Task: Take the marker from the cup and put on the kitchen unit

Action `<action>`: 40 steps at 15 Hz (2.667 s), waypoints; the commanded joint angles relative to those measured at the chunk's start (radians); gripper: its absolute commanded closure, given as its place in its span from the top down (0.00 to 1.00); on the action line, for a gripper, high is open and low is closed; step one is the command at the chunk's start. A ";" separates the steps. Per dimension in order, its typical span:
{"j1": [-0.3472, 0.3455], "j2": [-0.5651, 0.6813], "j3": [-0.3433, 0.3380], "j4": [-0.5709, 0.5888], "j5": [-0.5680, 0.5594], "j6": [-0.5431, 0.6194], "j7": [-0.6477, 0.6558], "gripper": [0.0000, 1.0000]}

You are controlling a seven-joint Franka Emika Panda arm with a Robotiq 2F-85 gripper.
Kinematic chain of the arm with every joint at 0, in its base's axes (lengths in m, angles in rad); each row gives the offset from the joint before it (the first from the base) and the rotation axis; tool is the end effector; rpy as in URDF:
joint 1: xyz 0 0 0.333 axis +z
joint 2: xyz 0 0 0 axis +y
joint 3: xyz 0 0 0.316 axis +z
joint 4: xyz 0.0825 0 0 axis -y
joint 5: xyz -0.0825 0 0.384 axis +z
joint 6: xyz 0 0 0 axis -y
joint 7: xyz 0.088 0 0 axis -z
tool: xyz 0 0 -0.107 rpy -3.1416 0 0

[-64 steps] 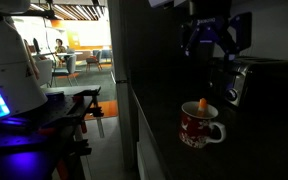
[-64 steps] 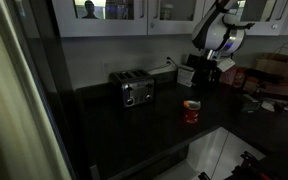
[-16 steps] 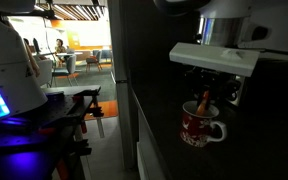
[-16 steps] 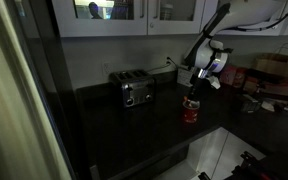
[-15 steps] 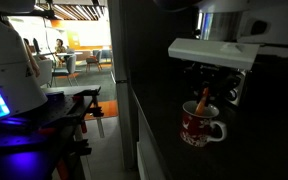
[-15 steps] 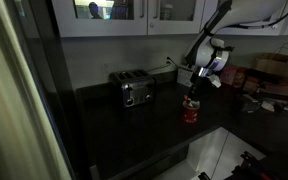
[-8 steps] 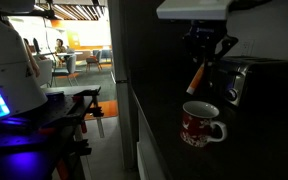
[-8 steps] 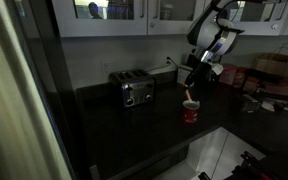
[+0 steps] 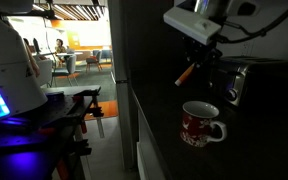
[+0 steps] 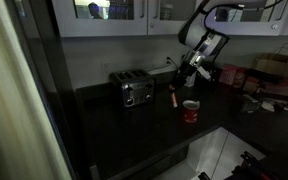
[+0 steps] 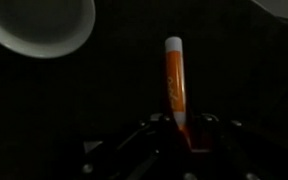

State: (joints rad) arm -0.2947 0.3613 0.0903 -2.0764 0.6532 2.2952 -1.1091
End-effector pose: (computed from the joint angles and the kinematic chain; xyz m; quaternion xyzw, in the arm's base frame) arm 0.5664 -0.1044 0.2458 -0.9466 -0.2036 -0.0912 0.2326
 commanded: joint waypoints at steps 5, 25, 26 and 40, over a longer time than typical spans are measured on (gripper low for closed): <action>0.087 0.291 0.018 0.275 -0.066 -0.075 0.182 0.05; 0.143 0.509 0.026 0.587 -0.291 -0.442 0.666 0.68; 0.137 0.505 0.027 0.582 -0.289 -0.425 0.648 0.74; 0.083 0.239 0.010 0.287 -0.291 -0.075 0.613 1.00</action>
